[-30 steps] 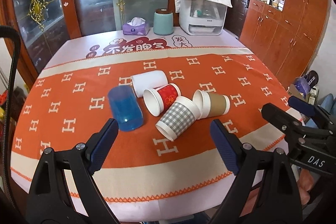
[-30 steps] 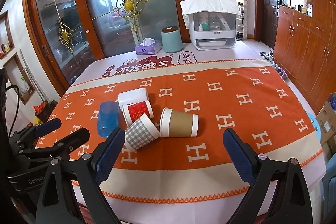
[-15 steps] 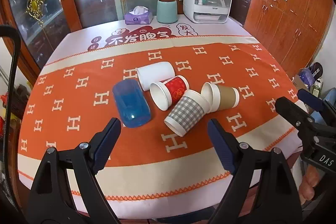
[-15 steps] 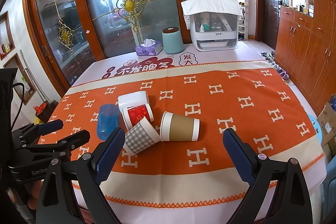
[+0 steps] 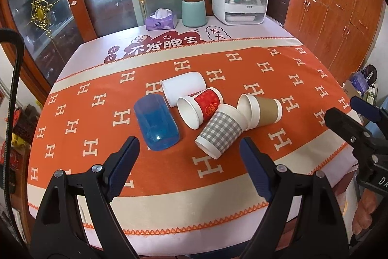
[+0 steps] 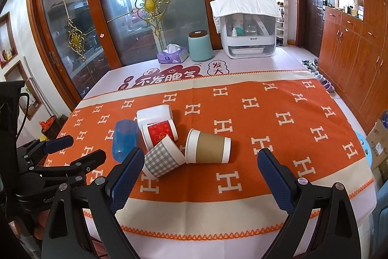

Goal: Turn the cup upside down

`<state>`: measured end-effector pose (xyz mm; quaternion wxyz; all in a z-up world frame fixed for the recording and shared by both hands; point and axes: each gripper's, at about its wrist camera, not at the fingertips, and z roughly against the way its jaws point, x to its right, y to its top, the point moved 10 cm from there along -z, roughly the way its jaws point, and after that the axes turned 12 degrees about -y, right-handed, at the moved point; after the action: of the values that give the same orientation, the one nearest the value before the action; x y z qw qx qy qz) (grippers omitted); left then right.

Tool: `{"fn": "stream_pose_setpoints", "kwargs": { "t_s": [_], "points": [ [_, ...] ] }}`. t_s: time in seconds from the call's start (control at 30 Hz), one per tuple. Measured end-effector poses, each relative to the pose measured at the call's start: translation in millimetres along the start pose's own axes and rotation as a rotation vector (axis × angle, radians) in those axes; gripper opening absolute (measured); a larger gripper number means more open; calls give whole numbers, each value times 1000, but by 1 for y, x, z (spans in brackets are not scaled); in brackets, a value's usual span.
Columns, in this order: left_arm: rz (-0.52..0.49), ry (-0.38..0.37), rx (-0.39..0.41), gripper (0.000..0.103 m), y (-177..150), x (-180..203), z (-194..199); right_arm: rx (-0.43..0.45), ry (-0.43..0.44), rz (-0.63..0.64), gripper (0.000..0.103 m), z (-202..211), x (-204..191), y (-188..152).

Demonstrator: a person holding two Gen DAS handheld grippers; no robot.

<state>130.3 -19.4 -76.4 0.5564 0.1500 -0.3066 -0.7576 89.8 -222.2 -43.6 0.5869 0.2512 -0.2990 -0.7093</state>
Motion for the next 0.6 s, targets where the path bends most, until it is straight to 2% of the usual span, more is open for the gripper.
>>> {"fn": "stream_pose_setpoints", "kwargs": {
  "t_s": [0.4, 0.6],
  "points": [
    [-3, -54, -27, 83, -8, 4, -10, -15, -5, 4, 96, -4, -2, -2],
    [-17, -82, -36, 83, -9, 9, -18, -35, -8, 16, 91, -13, -6, -7]
  ]
}}
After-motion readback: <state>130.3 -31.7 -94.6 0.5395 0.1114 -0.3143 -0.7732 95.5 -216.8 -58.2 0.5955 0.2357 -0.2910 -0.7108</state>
